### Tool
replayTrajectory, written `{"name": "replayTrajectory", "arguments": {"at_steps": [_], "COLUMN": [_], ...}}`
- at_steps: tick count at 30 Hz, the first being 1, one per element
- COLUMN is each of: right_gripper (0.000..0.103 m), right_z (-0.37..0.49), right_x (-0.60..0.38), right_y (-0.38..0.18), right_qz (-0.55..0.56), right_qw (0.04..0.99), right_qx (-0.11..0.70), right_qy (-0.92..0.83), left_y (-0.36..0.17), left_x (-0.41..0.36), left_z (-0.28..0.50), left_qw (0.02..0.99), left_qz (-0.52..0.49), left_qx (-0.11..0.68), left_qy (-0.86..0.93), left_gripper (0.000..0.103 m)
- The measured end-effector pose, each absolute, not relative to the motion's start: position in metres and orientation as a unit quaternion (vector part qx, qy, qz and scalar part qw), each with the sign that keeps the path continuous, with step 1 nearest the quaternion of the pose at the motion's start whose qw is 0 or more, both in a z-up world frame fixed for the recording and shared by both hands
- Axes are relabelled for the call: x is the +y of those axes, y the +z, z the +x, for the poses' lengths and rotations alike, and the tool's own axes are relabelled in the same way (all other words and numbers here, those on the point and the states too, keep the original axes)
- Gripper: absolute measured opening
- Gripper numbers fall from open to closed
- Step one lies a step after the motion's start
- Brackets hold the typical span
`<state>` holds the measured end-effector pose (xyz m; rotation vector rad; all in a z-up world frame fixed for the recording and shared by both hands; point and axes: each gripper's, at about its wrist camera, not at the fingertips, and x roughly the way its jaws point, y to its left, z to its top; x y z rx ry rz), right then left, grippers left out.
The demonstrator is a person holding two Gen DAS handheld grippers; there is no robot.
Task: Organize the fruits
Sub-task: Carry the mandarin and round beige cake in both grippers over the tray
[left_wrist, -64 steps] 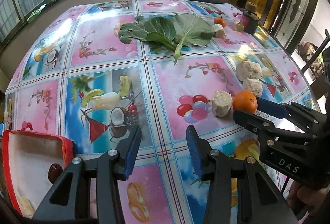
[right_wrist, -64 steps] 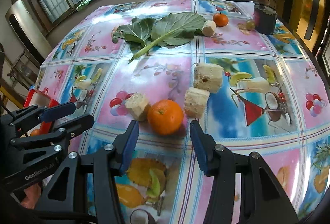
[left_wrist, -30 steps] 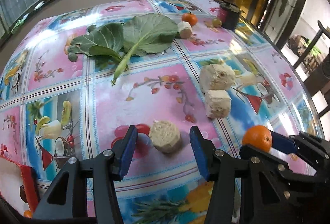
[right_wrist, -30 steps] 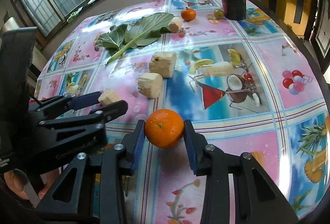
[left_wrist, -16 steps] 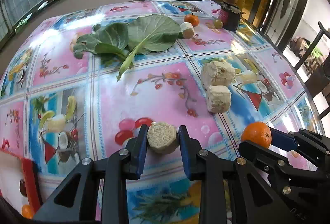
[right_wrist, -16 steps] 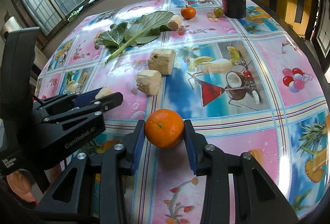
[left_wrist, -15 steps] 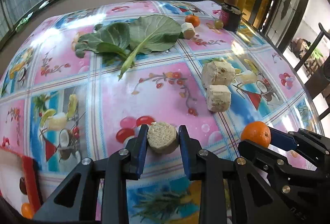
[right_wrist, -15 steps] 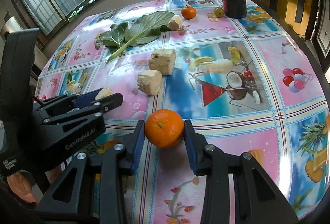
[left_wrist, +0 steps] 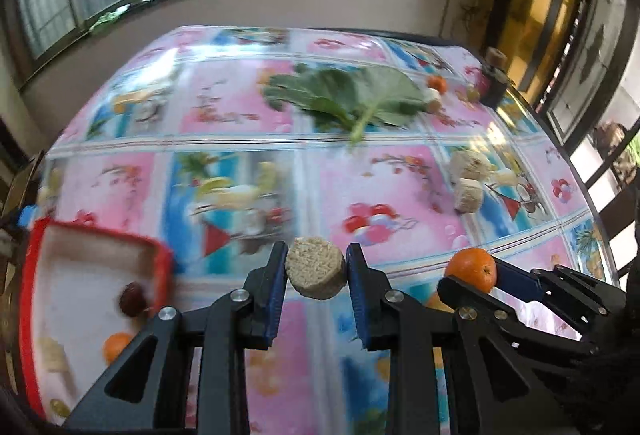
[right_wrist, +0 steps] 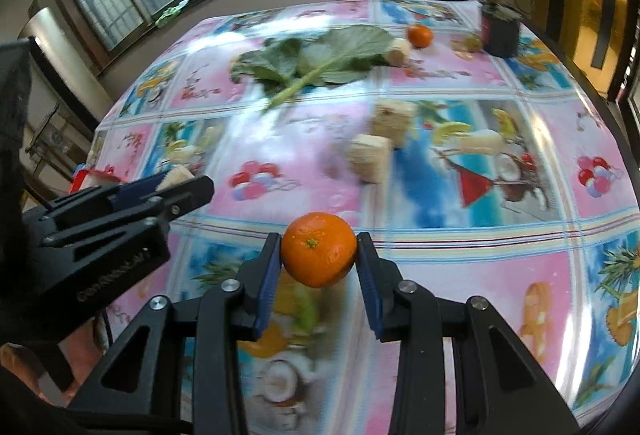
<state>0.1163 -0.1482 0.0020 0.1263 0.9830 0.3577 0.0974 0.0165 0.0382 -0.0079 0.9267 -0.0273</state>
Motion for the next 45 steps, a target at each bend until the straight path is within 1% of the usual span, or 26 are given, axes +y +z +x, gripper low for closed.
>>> {"name": "replayTrajectory", "arguments": {"at_steps": [11, 20, 29, 45], "right_gripper": [0.039, 0.039, 0.039, 0.039], "right_z": [0.097, 0.089, 0.078, 0.069], "right_x": [-0.054, 0.028, 0.090, 0.146], "right_y": [0.028, 0.041, 0.040, 0.023], "right_qz": [0.028, 0.005, -0.021, -0.055], "right_qw": [0.857, 0.844, 0.833, 0.815], "right_qx": [0.456, 0.454, 0.454, 0.472], "right_qy": [0.236, 0.286, 0.316, 0.331], "left_y": [0.057, 0.053, 0.045, 0.023], "left_x": [0.115, 0.179, 0.213, 0.240], "left_z": [0.054, 0.026, 0.007, -0.009], "left_qw": [0.896, 0.889, 0.882, 0.870], "left_qz": [-0.031, -0.050, -0.058, -0.072], "left_qx": [0.437, 0.440, 0.444, 0.463], "left_qy": [0.068, 0.118, 0.145, 0.156], "left_gripper": [0.029, 0.029, 0.029, 0.029]}}
